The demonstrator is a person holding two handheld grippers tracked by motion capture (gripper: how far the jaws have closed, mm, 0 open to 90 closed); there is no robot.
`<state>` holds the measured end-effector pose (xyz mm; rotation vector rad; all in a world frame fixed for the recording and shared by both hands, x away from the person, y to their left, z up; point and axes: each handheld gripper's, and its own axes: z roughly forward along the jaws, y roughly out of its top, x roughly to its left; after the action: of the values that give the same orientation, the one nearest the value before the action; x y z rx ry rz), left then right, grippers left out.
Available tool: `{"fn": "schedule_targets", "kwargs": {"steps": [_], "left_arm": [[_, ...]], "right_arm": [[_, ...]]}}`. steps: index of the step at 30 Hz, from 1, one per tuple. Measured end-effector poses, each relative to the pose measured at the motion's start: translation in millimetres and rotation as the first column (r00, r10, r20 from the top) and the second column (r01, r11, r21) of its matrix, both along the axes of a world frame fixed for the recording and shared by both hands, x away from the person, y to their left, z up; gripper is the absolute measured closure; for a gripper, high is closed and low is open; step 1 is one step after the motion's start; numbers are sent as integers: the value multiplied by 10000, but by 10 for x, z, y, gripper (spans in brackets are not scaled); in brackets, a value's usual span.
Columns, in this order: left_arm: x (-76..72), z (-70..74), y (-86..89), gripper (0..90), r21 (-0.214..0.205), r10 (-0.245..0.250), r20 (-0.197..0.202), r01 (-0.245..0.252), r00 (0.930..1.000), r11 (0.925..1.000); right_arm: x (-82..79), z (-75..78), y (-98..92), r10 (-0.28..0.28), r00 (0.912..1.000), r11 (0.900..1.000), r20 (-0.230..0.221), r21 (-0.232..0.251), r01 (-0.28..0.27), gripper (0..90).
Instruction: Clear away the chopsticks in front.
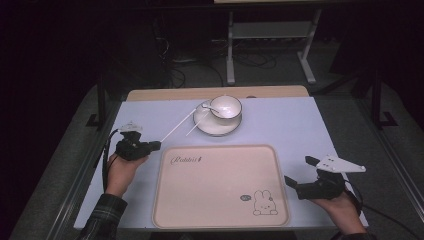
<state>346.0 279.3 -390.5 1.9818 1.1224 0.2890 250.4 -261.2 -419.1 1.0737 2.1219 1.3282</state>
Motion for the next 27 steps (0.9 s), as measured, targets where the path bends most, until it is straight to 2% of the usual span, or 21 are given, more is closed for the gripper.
{"fn": "schedule_targets", "kwargs": {"steps": [2, 9, 16, 27], "left_arm": [[-102, 10, -18, 861, -92, -151, 9, 151, 9999, 9998], [-402, -16, -158, 861, -25, -840, -127, 840, 9964, 9965], [-615, -106, -314, 861, 192, -1471, -484, 1482, 9879, 9888], [-632, -193, -409, 861, 510, -1757, -744, 1797, 9816, 9824]], "right_arm": [[0, 0, 1, -8, 10000, 10000, -5, -11, 8, 0], [-2, 1, 4, -23, 10000, 10000, -20, -28, 23, 0], [-3, 2, 3, -39, 10000, 10000, -4, -53, 39, 0], [-5, 3, 1, -60, 10000, 9999, 8, -99, 60, 0]]}}
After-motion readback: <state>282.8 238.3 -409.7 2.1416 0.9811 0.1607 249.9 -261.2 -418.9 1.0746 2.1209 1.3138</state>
